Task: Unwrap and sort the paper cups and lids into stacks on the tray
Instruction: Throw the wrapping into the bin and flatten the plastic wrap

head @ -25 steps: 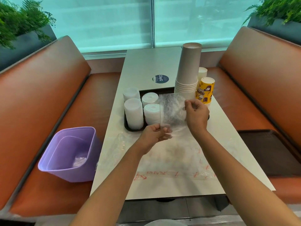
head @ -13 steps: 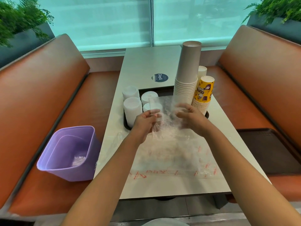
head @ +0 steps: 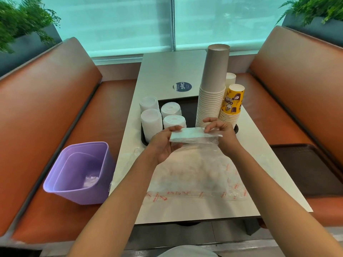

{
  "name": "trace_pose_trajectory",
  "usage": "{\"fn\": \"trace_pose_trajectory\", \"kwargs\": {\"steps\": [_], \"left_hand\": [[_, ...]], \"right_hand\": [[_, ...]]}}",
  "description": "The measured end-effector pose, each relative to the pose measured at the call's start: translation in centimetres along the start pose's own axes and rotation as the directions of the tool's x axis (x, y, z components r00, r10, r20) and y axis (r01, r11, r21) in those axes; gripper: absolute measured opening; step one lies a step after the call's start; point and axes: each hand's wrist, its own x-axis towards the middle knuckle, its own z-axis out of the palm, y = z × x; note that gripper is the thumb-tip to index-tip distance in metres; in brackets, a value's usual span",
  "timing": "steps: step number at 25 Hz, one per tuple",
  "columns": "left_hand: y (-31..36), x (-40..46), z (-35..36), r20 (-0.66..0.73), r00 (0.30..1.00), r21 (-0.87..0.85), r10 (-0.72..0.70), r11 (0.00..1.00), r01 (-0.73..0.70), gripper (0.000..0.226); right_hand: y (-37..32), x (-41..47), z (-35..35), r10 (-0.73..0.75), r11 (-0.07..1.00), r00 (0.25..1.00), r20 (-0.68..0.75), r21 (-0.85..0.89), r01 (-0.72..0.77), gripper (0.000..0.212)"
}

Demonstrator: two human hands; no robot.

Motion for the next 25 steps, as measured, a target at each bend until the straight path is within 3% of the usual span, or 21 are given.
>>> {"fn": "trace_pose_trajectory", "kwargs": {"steps": [2, 5, 8, 10, 12, 13, 15, 17, 18, 20, 22, 23, 25], "left_hand": [[0.2, 0.1, -0.2, 0.035, 0.996, -0.072, -0.082, 0.994, 0.084, 0.030], [0.3, 0.4, 0.0, 0.069, 0.992, 0.050, -0.105, 0.994, 0.101, 0.036], [0.0, 0.6, 0.2, 0.002, 1.000, 0.149, 0.003, 0.989, -0.003, 0.043], [-0.1, 0.6, 0.1, -0.037, 0.995, 0.209, 0.088, 0.975, -0.078, 0.044], [-0.1, 0.3, 0.0, -0.031, 0.984, 0.371, 0.174, 0.916, -0.150, 0.048], [-0.1, 0.1, 0.1, -0.007, 0.978, 0.481, 0.208, 0.858, -0.179, 0.048], [-0.1, 0.0, 0.4, 0.070, 0.969, 0.606, 0.238, 0.761, -0.231, 0.047], [0.2, -0.4, 1.1, 0.118, 0.960, 0.577, 0.254, 0.769, -0.274, 0.042], [0.3, -0.5, 1.3, 0.115, 0.958, 0.518, 0.262, 0.807, -0.283, 0.038], [0.1, -0.3, 1.2, 0.081, 0.968, 0.285, 0.236, 0.925, -0.250, 0.040], [-0.6, -0.2, 1.0, 0.106, 0.981, 0.094, 0.161, 0.981, -0.171, 0.054], [-1.1, -0.2, 0.9, 0.131, 0.983, 0.078, 0.131, 0.987, -0.142, 0.053], [-1.9, -0.3, 1.0, 0.125, 0.982, 0.121, 0.142, 0.980, -0.157, 0.029]], "right_hand": [[-0.1, -0.1, 0.4, -0.088, 0.993, 0.996, -0.010, -0.080, 0.086, 0.047], [-0.4, -0.1, 0.6, -0.130, 0.980, 0.992, 0.000, -0.152, 0.129, 0.044], [0.1, -0.1, 0.1, -0.108, 0.985, 0.994, -0.007, -0.137, 0.106, 0.046], [0.0, -0.4, -0.2, -0.063, 0.998, 0.996, -0.070, -0.002, 0.063, 0.034], [-0.6, -0.5, -0.5, -0.063, 0.997, 0.990, -0.130, 0.033, 0.067, 0.029], [-1.1, -0.4, -0.6, -0.081, 0.995, 0.992, -0.101, -0.058, 0.075, 0.030], [-2.2, 0.1, -0.6, 0.016, 0.934, 0.993, 0.118, -0.357, 0.027, 0.026], [-2.4, 0.2, -0.3, 0.264, 0.808, 0.914, 0.308, -0.588, -0.035, 0.028], [-2.2, 0.1, 0.1, 0.323, 0.806, 0.891, 0.318, -0.586, -0.083, 0.020], [-1.7, -0.3, 0.7, 0.278, 0.897, 0.932, 0.233, -0.411, -0.164, 0.006], [-1.1, -0.6, 1.1, 0.219, 0.952, 0.967, 0.126, -0.244, -0.184, 0.003], [-1.0, -0.7, 1.2, 0.212, 0.963, 0.971, 0.111, -0.190, -0.189, 0.003], [-0.6, -0.9, 1.5, 0.204, 0.973, 0.972, 0.116, -0.137, -0.188, 0.011]]}}
